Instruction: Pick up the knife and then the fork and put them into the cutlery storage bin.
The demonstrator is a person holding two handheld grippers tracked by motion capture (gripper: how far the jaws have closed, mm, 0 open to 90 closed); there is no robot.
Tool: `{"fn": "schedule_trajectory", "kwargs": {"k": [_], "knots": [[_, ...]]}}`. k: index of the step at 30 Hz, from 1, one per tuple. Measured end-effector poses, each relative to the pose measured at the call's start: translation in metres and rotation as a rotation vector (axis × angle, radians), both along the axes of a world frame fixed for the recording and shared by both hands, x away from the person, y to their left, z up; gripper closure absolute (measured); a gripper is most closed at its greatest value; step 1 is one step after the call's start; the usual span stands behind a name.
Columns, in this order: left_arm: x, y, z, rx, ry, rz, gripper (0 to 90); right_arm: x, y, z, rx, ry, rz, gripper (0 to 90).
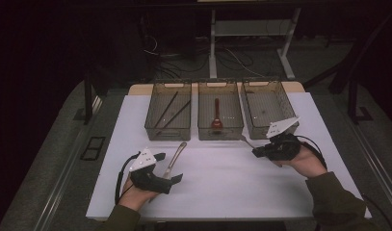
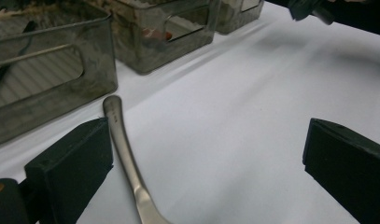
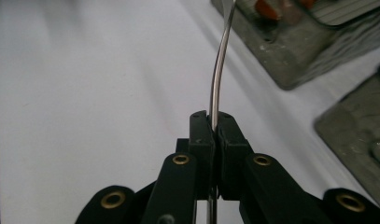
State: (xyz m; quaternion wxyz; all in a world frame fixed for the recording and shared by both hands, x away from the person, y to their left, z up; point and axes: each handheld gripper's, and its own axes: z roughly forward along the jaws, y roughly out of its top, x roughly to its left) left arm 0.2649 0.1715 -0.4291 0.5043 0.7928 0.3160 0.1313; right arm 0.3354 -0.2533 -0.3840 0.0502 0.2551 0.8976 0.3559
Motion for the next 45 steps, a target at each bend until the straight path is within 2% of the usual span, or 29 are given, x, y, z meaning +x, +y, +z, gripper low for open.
{"fn": "schedule_trajectory", "kwargs": {"k": [15, 20, 27, 35, 42, 45], "knots": [[-0.002, 0.002, -0.001, 0.053, -0.005, -0.005, 0.0, 0.017, -0.025, 0.026, 0.041, -0.061, -0.099, 85.4], [0.001, 0.003, -0.003, 0.064, -0.011, -0.021, 0.0, 0.028, -0.032, 0.032, 0.052, -0.06, -0.14, 85.5], [0.0, 0.007, -0.001, 0.048, -0.012, -0.023, 0.0, 0.045, -0.039, 0.04, 0.044, -0.056, -0.183, 85.5], [0.0, 0.005, -0.001, 0.053, -0.01, -0.028, 0.0, 0.063, -0.045, 0.055, 0.028, -0.071, -0.236, 85.4], [-0.001, 0.005, -0.001, 0.063, -0.011, -0.026, 0.0, 0.083, -0.052, 0.062, 0.009, -0.082, -0.311, 85.5], [-0.001, 0.004, -0.001, 0.061, -0.01, -0.028, 0.0, 0.093, -0.056, 0.063, 0.018, -0.079, -0.345, 85.5]]}}
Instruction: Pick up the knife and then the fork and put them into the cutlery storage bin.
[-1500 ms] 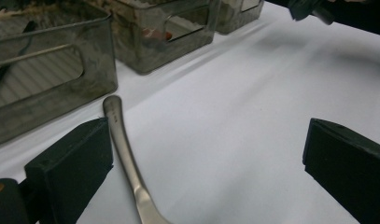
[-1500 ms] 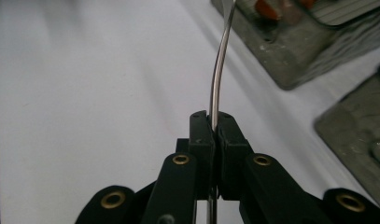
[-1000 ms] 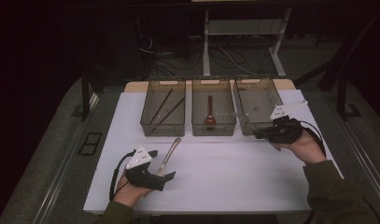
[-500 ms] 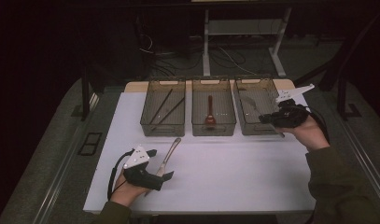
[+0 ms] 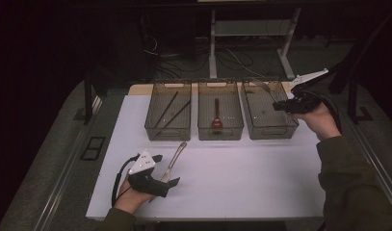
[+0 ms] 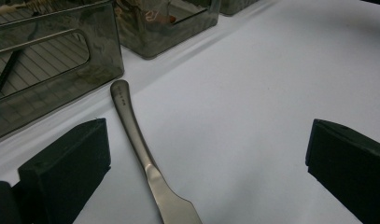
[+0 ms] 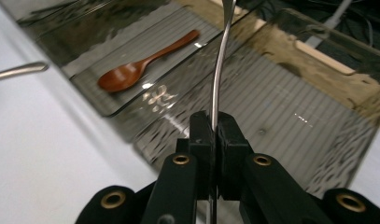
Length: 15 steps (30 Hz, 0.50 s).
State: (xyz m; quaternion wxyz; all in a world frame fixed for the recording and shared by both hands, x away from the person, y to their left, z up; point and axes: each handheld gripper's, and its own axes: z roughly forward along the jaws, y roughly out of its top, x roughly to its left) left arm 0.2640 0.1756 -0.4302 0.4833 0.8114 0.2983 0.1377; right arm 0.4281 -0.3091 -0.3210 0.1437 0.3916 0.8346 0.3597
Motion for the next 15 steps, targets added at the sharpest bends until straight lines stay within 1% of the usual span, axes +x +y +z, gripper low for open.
{"fn": "schedule_trajectory", "kwargs": {"k": [2, 5, 7, 13, 15], "knots": [[0.0, 0.0, 0.0, 0.002, 0.001, 0.0, 0.0, 0.007, -0.002, -0.001, -0.005, 0.004, -0.025, 85.4], [0.0, -0.001, 0.0, 0.004, 0.001, -0.001, 0.0, 0.016, -0.003, -0.003, -0.004, 0.01, -0.047, 85.5], [-0.001, 0.0, 0.001, 0.002, -0.001, -0.001, 0.0, 0.021, -0.003, -0.006, -0.016, 0.019, -0.062, 85.4], [0.0, 0.0, 0.0, 0.0, -0.002, -0.003, 0.0, 0.03, -0.007, -0.021, -0.056, 0.033, -0.099, 85.4], [0.0, 0.0, 0.001, 0.0, -0.003, -0.004, 0.0, 0.031, -0.008, -0.027, -0.051, 0.041, -0.104, 85.4]]}}
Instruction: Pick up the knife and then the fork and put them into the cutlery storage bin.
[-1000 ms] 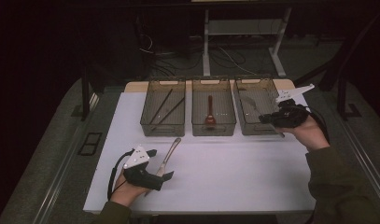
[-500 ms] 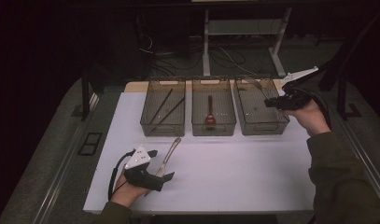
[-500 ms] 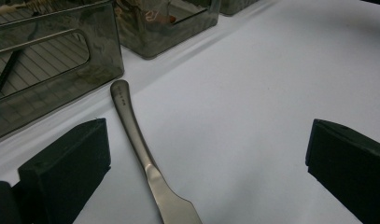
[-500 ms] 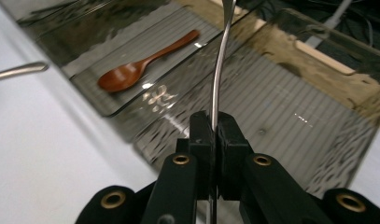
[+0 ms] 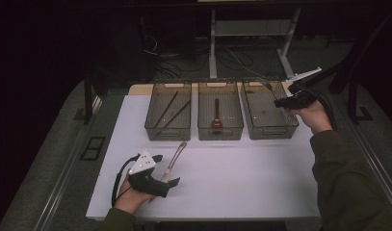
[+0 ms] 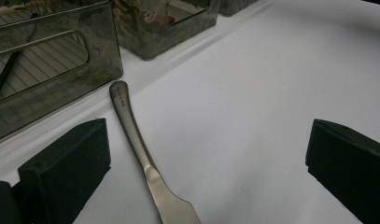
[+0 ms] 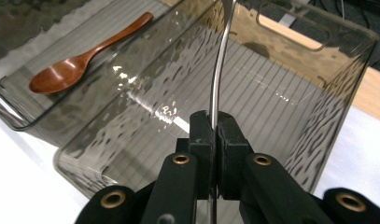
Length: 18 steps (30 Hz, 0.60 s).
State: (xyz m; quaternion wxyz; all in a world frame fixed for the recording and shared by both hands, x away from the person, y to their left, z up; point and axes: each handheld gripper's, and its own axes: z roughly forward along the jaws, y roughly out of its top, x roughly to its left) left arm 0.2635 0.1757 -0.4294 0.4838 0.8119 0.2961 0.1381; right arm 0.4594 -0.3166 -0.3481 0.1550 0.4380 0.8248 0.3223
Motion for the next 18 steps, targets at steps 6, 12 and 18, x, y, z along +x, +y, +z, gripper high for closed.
{"fn": "schedule_trajectory", "kwargs": {"k": [6, 12, 18], "knots": [[0.0, -0.002, -0.001, 0.004, 0.005, -0.009, 0.0, 0.001, -0.003, -0.017, 0.005, 0.02, -0.01, 85.2], [0.0, -0.002, -0.001, 0.005, 0.005, -0.01, 0.0, 0.005, -0.001, -0.024, -0.003, 0.026, -0.011, 85.0], [0.0, -0.001, -0.001, 0.003, 0.006, -0.011, 0.0, 0.006, 0.005, -0.028, -0.013, 0.031, -0.01, 78.2]]}}
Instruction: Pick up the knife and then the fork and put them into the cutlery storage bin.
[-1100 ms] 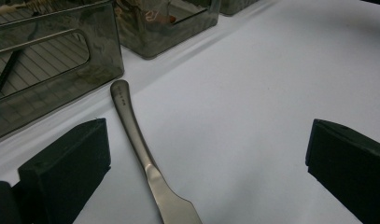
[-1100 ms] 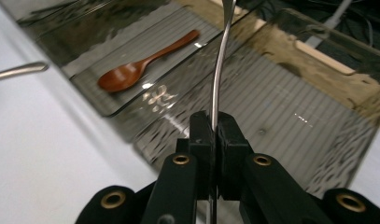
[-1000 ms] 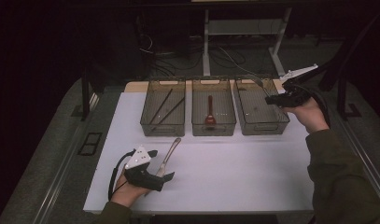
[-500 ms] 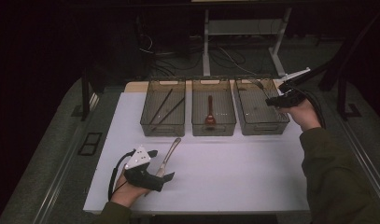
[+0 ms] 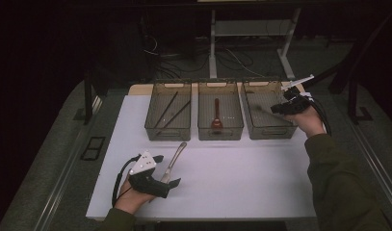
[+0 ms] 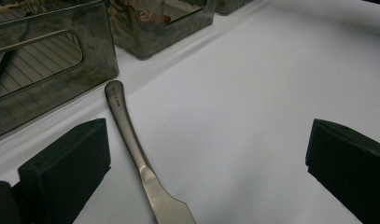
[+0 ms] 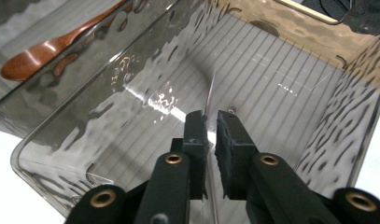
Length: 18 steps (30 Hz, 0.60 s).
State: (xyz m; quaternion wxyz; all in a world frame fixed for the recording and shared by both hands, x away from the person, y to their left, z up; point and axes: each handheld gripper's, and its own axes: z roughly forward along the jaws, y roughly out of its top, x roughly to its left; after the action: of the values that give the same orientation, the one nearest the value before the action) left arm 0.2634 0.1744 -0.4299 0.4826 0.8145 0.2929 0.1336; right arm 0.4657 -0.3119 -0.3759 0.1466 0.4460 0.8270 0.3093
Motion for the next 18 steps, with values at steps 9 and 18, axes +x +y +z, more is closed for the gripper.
{"fn": "schedule_trajectory", "kwargs": {"k": [9, 18], "knots": [[0.0, 0.0, 0.001, -0.002, -0.001, 0.004, 0.0, -0.011, -0.004, 0.009, 0.092, -0.041, -0.033, 55.1], [0.001, 0.001, 0.002, 0.012, 0.012, 0.027, 3.9, -0.051, 0.002, 0.028, 0.19, -0.107, 0.04, 39.8]]}}
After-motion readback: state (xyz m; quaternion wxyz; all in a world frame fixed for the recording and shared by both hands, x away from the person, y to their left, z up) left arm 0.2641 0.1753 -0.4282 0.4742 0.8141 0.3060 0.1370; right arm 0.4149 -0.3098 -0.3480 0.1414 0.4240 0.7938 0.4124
